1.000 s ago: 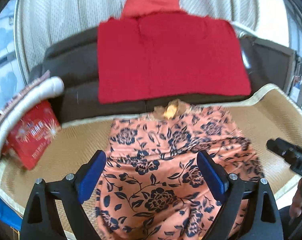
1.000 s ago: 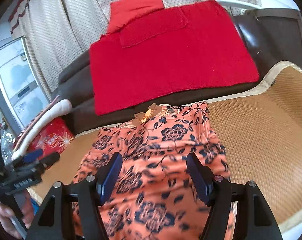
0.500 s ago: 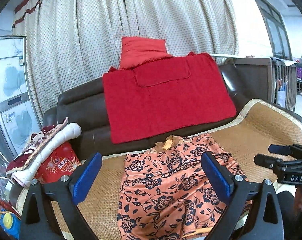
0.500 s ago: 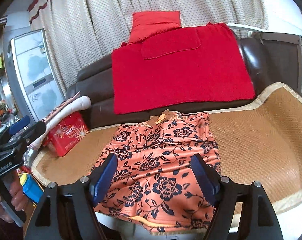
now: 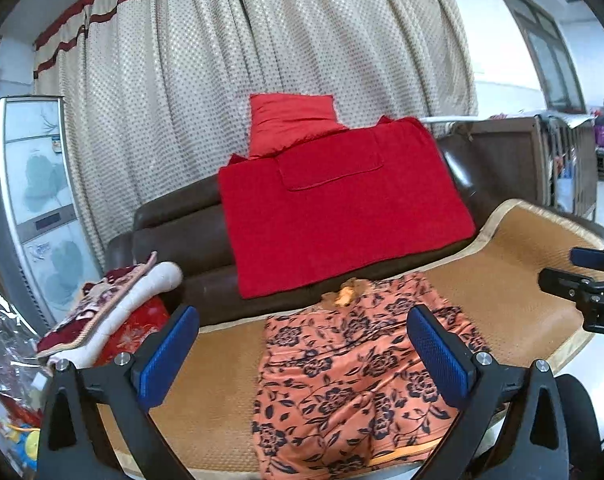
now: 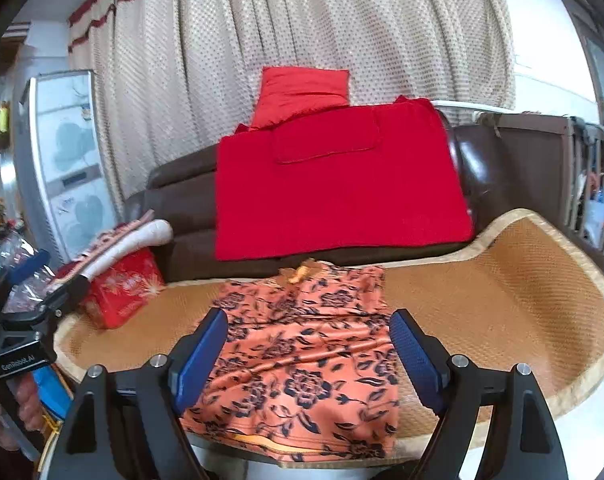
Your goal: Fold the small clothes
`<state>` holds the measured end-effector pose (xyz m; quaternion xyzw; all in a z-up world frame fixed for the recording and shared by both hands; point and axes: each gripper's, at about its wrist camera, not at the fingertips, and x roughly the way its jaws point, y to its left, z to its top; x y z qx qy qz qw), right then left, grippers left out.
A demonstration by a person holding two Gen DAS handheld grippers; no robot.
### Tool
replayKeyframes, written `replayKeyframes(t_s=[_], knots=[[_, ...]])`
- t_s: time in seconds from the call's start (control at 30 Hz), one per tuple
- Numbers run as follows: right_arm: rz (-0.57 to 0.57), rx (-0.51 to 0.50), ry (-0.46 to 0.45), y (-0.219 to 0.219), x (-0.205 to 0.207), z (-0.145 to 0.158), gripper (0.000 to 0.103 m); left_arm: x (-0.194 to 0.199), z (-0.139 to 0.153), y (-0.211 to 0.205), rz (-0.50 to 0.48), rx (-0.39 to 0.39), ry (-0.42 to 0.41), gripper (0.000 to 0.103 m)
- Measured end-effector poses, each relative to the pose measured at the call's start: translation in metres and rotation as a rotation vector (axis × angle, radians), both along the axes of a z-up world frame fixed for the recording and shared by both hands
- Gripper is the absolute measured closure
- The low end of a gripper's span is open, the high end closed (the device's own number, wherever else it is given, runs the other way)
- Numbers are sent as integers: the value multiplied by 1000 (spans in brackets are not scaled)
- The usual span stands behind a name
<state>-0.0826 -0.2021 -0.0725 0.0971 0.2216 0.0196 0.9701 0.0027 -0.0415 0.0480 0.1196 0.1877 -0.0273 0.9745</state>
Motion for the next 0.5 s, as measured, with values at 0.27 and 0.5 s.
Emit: replayKeyframes(t_s=[0.27,0.5], knots=[[-42,-17,84,12,8,-2,17,15,5,23,129,-33,60,0],[-28,-17,102,31,11,-1,17,21,4,43,194,-69,67,0]])
